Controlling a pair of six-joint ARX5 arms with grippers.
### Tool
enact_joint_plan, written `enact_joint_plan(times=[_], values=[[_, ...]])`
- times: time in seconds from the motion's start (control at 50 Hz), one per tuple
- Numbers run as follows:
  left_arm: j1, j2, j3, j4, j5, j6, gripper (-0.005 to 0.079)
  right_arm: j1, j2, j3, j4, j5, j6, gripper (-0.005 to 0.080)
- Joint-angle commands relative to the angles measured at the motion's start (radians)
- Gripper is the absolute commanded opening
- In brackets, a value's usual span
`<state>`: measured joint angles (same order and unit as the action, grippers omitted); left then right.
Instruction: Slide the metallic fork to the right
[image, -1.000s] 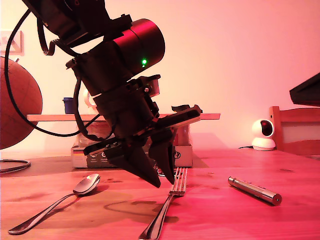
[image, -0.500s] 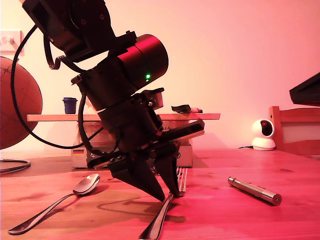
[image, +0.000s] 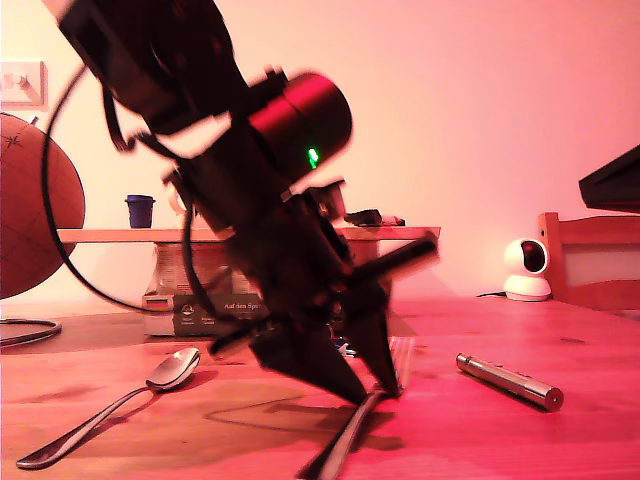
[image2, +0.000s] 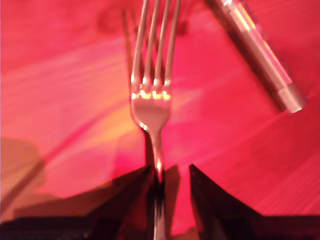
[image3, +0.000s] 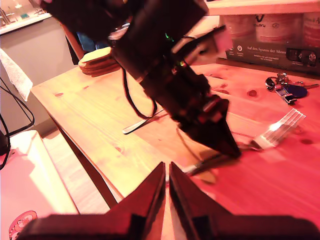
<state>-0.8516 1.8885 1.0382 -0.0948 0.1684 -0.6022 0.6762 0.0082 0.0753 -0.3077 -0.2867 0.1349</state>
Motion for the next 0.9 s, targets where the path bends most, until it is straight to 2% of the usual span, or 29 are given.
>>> enact_joint_plan(times=[0.0,0.5,0.7,0.88], values=[[-0.011,0.038,-0.011,0.006,0.010,-0.020,0.0191,0.005,-0.005,0.012,0.011,-0.003,0.008,-0.0012],[-0.038,0.039,-0.009,0.125,0.072,-0.107,0.0191,0.005,-0.005,0.012,0.011,-0.003,0.008,-0.0012],[-0.037,0.039,-0.009,0.128,0.039,-0.105,0.0191,0.005,-0.005,0.012,0.011,-0.003,0.008,-0.0012],[-0.003,0.024,-0.009,0.116,0.034,-0.083,0.0191,0.005,-0.005,0.012,0.011,-0.003,0.008,-0.0012]])
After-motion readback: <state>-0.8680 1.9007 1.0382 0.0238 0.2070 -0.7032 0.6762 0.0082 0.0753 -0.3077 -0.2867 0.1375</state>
